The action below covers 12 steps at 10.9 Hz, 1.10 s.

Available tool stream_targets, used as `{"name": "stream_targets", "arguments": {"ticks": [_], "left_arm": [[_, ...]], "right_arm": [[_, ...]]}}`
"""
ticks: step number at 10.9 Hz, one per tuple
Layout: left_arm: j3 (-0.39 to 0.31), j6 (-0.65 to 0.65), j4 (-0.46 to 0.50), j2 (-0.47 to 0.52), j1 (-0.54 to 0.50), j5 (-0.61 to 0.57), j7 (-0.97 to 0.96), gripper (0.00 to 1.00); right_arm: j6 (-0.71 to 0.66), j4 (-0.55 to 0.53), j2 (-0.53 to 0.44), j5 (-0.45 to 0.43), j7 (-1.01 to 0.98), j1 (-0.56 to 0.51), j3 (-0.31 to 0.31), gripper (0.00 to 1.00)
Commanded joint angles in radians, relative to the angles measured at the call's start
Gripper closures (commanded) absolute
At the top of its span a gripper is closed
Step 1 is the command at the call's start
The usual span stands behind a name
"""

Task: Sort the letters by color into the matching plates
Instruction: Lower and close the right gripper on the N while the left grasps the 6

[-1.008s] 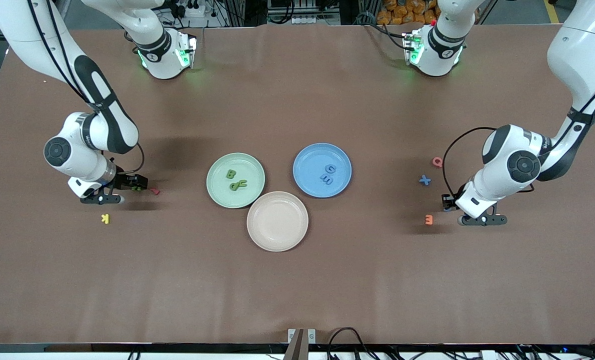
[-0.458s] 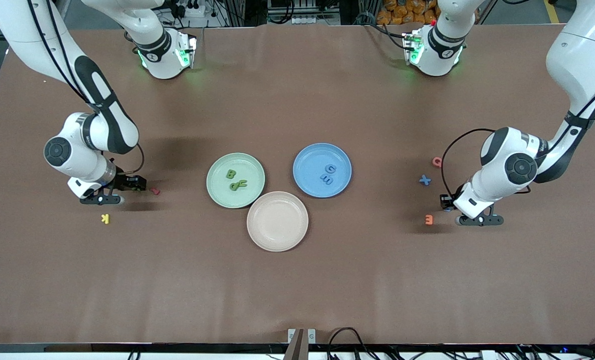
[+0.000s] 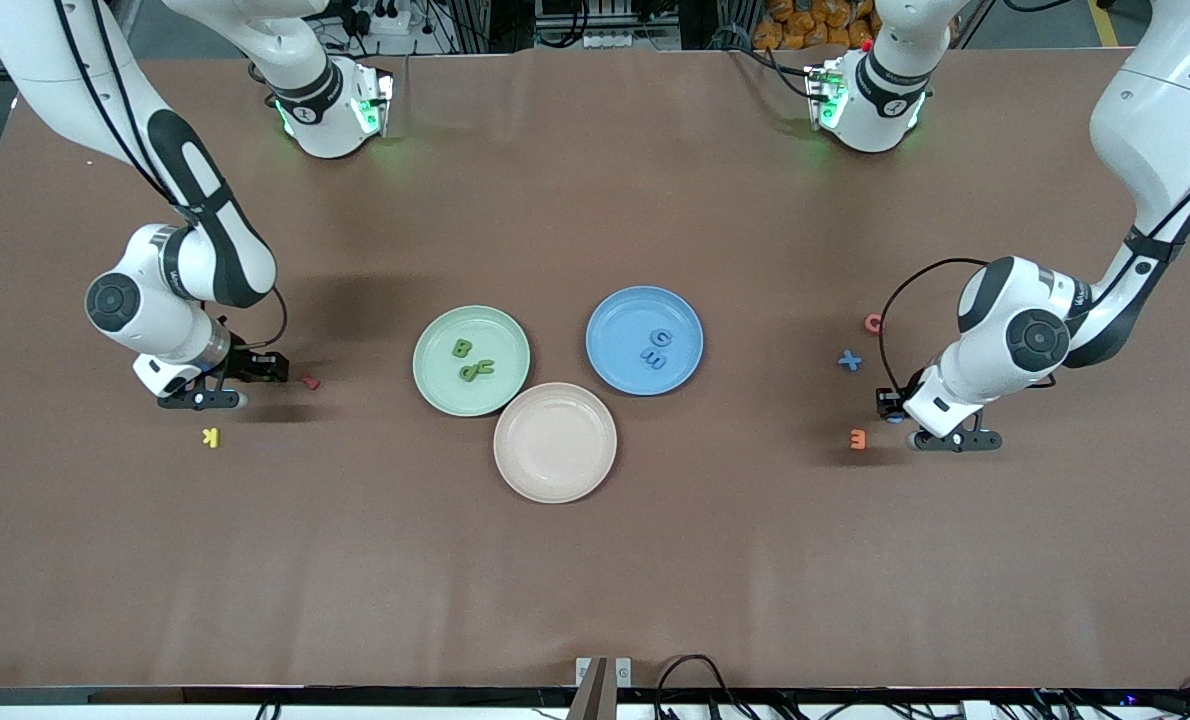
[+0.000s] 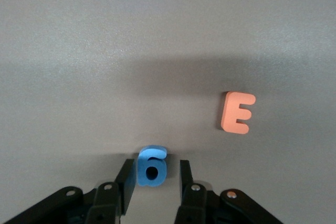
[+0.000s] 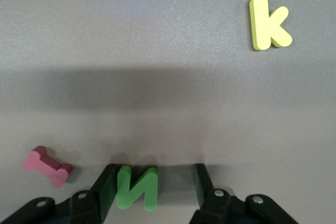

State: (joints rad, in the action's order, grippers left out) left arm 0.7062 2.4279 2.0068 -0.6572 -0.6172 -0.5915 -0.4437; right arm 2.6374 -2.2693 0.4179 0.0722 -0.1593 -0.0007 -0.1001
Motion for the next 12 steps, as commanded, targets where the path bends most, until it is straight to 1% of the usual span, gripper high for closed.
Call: {"name": "stream_targets", "arguments": {"ticks": [1,3,4,6,8,10,11,12], "left_arm": [[-0.002,0.017,0.006,-0.005,-0.006,-0.036,-0.009,0.59],[-0.002,0.017,0.004,-0.009,-0.006,-0.037,-0.009,0.59],[-0.002,0.017,0.004,-0.009,-0.006,-0.036,-0.009,0.59],[-0.002,0.017,0.004,-0.01,-0.004,-0.036,-0.009,0.59],[-0.01,0.017,0.003,-0.016,-0.004,-0.037,-0.009,0.6],[-0.016,0.019,0.003,-0.016,-0.001,-0.062,-0.009,0.65],[-0.017,0.023,0.003,-0.021,-0.001,-0.065,-0.009,0.68],[-0.017,0.025,0.003,-0.022,-0.001,-0.067,-0.009,0.74]], "right_arm": [[0.001,-0.026,-0.024,-0.005,-0.005,0.002,0.0,0.33],[0.001,-0.03,-0.027,-0.005,-0.005,0.004,0.0,0.33],[0.001,-0.036,-0.03,-0.005,-0.005,0.004,0.0,0.36],[0.001,-0.036,-0.033,-0.003,-0.005,0.005,0.0,0.45],[0.003,-0.039,-0.033,-0.003,-0.005,0.005,0.0,0.5],[0.006,-0.039,-0.033,-0.003,-0.005,0.005,0.0,0.57],[0.007,-0.038,-0.033,-0.003,-0.005,0.005,0.0,0.63],[0.009,-0.038,-0.033,-0.003,-0.005,0.004,0.0,0.69]]}}
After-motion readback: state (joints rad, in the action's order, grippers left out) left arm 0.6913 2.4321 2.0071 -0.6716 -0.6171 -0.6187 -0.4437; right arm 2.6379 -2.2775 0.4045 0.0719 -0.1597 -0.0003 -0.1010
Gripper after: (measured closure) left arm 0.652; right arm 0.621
